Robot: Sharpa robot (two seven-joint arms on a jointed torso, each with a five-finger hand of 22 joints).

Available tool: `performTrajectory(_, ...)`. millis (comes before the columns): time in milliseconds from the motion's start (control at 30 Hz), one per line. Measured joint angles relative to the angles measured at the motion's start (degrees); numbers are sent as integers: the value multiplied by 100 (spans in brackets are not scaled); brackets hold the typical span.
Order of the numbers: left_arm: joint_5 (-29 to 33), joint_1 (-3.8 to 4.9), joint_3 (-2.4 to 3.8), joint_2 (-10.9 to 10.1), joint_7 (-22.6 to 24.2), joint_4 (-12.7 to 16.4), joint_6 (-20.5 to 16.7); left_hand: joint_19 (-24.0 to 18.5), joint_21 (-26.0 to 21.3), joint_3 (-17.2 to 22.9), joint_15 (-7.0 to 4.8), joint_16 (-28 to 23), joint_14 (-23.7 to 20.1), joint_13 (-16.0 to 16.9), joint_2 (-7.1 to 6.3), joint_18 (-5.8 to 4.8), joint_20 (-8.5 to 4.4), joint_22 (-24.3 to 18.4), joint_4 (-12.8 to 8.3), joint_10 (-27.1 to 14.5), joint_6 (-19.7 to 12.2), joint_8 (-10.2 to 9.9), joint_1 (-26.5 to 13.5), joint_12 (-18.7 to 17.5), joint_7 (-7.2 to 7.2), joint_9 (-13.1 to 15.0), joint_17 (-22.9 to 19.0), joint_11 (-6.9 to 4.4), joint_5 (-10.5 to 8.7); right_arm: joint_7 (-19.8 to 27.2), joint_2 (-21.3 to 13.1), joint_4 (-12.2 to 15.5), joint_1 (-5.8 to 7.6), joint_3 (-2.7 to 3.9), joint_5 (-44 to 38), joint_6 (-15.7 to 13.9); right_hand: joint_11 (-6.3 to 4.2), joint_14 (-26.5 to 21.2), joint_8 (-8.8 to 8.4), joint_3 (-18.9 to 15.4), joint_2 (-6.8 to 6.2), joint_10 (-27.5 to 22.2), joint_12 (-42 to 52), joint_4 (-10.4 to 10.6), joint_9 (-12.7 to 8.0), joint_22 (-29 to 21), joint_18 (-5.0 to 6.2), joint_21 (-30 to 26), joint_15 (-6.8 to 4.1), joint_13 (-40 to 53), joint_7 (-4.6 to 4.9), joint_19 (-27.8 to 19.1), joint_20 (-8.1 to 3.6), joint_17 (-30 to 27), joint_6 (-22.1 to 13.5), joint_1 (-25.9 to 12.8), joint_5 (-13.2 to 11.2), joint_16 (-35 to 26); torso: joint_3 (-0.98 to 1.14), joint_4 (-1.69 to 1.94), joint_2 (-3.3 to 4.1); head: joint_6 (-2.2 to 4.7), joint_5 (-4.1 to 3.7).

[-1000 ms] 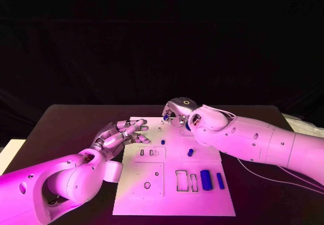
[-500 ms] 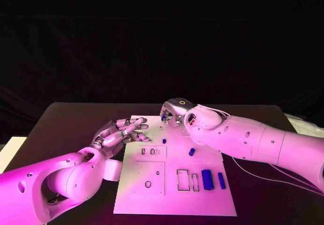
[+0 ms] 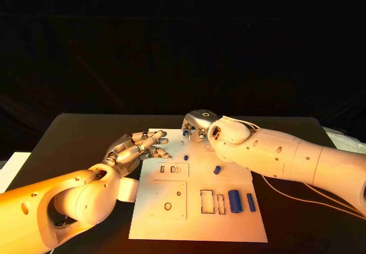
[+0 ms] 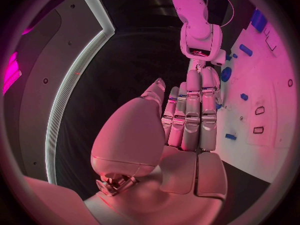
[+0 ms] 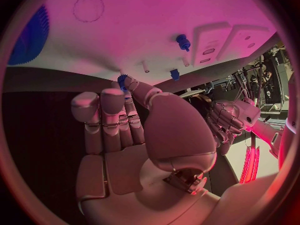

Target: Assemble the parts on the task board

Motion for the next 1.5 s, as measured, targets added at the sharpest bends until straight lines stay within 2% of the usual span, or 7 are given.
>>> performTrajectory(333, 1, 10, 0, 0, -13, 1, 6, 0, 0, 0, 0, 0, 0, 0, 0, 1, 0, -1, 0, -20, 0, 0, 0, -21, 0, 0, 11, 20, 0, -45, 77, -110, -18, -19, -8, 39, 179, -175, 5, -141, -334, -1084, 33, 135, -111, -374, 1, -156, 175, -5, 154, -312, 203, -488, -876, -107, 27, -267, 0, 5, 5, 13, -10)
performTrajectory(567, 1, 13, 0, 0, -29, 1, 13, -42, 0, 0, -1, 0, -40, 0, 0, -1, 0, -1, 0, -20, 0, 0, 0, -21, 0, 0, 24, 20, -34, -44, 45, -80, -19, -21, 7, 10, 213, -154, 5, -227, -332, -1258, 33, 156, -106, -402, 1, -156, 196, -5, 163, -328, 221, -517, -960, -107, 36, -267, 0, -1, 10, 13, -5)
performTrajectory(867, 2, 15, 0, -34, -50, -5, 24, -42, 0, 0, 0, 0, -40, 0, 0, -1, 0, -1, 0, -20, 0, -23, 0, -21, 0, 0, 30, 20, -34, -57, -688, 657, 24, -14, 123, -119, 153, -129, 28, -308, -309, -738, 206, 238, -78, -261, 2, -71, 171, 29, 153, -293, 187, -288, -762, -83, 136, -53, 3, -15, 7, 33, -24)
performTrajectory(1000, 2, 17, 0, -54, -57, -13, 30, -42, 0, 0, 0, 0, -40, 0, 0, -1, 0, -2, 0, -20, 0, -23, 0, -21, 0, 0, 30, 20, -34, -115, -1170, 993, 120, 12, 398, -141, 71, -7, 27, -501, -461, 115, 657, 479, -78, 25, 1, 113, 49, 246, 110, -94, 75, 193, -661, -344, 340, 340, -3, -39, -7, 44, -41)
performTrajectory(1167, 6, 17, -1, -59, -63, -40, 36, -42, 0, 0, -1, 0, -40, 0, 0, -1, 0, -2, 0, -20, 0, -23, 0, -21, 0, 0, 29, 20, -34, -237, -1584, 1202, 174, 22, 852, -81, -278, 0, 27, -1120, -737, 1284, 1614, 753, -92, 1209, -227, 770, -125, 1067, -88, 601, -115, 1680, -822, -681, 777, 1450, -7, -86, -27, 61, -51)
performTrajectory(1333, 15, 18, -1, -57, -68, -68, 41, -42, 0, -3, 0, 0, -40, 0, 0, -1, 0, 4, -30, -20, 0, -23, 0, -44, 0, 0, 39, 20, -56, -386, -1781, 1189, 184, 23, 1268, 140, -224, -1, 27, -2078, -530, 926, 4540, 1121, -87, 1911, -326, 1179, -125, 4453, -24, 866, -83, 2930, -1082, -338, 880, 2360, -6, -124, -40, 69, -60)
performTrajectory(1500, 23, 18, -1, -51, -72, -77, 48, -42, 0, -3, 0, 0, -40, 0, -23, -1, 0, 4, -30, -20, 0, -23, 23, -44, 0, 0, 46, 20, -56, -491, -1808, 1120, 186, 23, 1489, 380, -177, -1, 27, -2303, -515, 830, 5217, 1280, -87, 2078, -403, 1259, -81, 5332, 18, 896, -52, 3281, -1124, -134, 913, 2575, 1, -136, -45, 70, -68)
